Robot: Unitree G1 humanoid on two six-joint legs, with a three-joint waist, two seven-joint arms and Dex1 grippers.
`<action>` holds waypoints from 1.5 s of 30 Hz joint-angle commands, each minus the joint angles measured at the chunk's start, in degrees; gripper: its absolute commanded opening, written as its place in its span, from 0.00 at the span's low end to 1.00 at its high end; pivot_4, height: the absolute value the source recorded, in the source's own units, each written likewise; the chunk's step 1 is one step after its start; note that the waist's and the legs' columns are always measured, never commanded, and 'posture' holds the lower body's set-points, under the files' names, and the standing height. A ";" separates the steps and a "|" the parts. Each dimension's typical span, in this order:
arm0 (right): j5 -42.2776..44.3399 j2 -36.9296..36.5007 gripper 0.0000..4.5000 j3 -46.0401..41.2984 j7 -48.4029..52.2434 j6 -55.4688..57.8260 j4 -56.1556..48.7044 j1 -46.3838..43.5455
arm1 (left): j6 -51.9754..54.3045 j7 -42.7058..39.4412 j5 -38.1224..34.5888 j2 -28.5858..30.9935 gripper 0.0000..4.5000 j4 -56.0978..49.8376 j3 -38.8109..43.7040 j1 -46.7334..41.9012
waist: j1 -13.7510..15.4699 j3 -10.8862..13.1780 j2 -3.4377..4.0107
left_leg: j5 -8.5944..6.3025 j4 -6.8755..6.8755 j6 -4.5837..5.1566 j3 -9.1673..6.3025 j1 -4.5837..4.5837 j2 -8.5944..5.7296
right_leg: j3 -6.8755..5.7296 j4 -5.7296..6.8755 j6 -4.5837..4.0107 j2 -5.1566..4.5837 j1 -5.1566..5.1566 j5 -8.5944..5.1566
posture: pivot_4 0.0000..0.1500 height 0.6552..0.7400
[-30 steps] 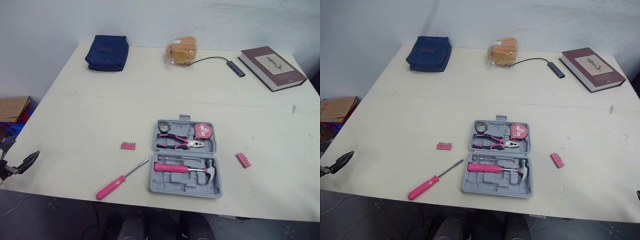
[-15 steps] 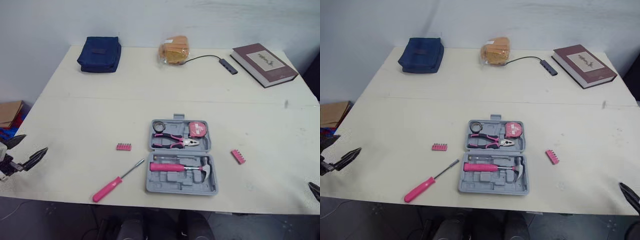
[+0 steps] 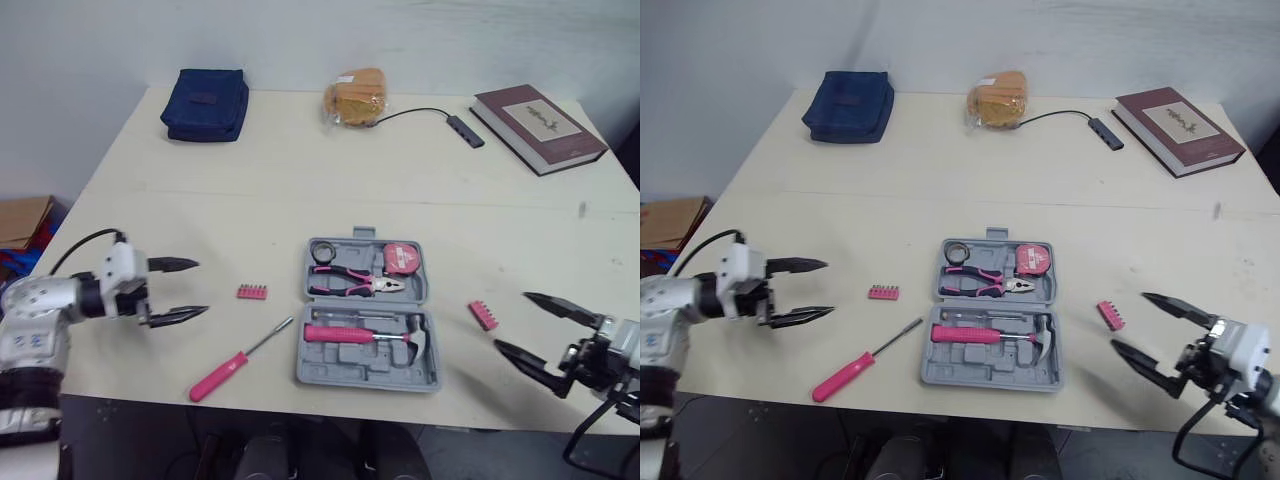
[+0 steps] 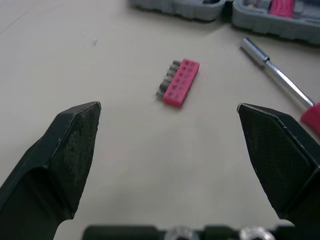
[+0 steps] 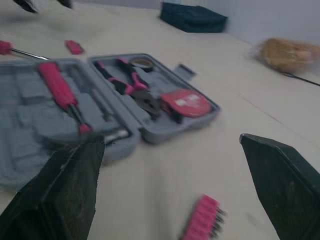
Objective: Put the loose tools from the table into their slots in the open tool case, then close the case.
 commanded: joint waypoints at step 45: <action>0.50 1.24 1.00 -1.05 0.73 2.60 -6.92 2.99 | -11.15 -8.40 5.25 -8.84 0.15 15.91 -5.85 -14.59 | -0.57 0.30 -0.59 | 0.00 0.16 0.02 0.08 0.03 0.14 | 0.26 -0.04 -0.02 0.16 -0.08 0.02 | 1.00 1.00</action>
